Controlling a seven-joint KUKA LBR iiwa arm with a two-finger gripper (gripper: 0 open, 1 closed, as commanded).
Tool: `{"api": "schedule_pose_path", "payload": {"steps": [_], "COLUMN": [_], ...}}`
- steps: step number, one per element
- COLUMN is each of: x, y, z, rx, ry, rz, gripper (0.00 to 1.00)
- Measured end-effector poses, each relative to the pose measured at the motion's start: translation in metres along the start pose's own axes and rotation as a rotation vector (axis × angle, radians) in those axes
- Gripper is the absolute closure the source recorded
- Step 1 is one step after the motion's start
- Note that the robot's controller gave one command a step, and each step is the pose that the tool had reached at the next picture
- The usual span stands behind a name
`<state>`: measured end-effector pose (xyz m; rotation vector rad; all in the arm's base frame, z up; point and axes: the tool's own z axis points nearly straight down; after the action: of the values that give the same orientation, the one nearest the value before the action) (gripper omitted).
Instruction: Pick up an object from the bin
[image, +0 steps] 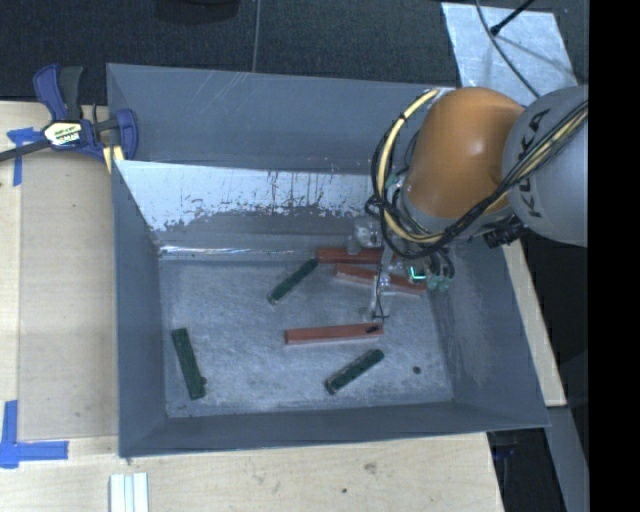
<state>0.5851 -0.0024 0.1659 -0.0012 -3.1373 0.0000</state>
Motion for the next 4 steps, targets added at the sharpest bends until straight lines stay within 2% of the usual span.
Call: {"api": "schedule_pose_path", "payload": {"steps": [1, 2, 3, 4], "x": [0.018, 0.050, 0.059, 0.071], "y": [0.026, 0.037, 0.037, 0.039], "z": [0.099, 0.065, 0.066, 0.097], "rx": [0.000, -0.001, -0.001, -0.001], "ry": [0.001, -0.006, -0.001, -0.003], "rz": [-0.011, 0.065, 0.201, 0.346], "gripper": [0.00, 0.00, 0.00, 0.00]}}
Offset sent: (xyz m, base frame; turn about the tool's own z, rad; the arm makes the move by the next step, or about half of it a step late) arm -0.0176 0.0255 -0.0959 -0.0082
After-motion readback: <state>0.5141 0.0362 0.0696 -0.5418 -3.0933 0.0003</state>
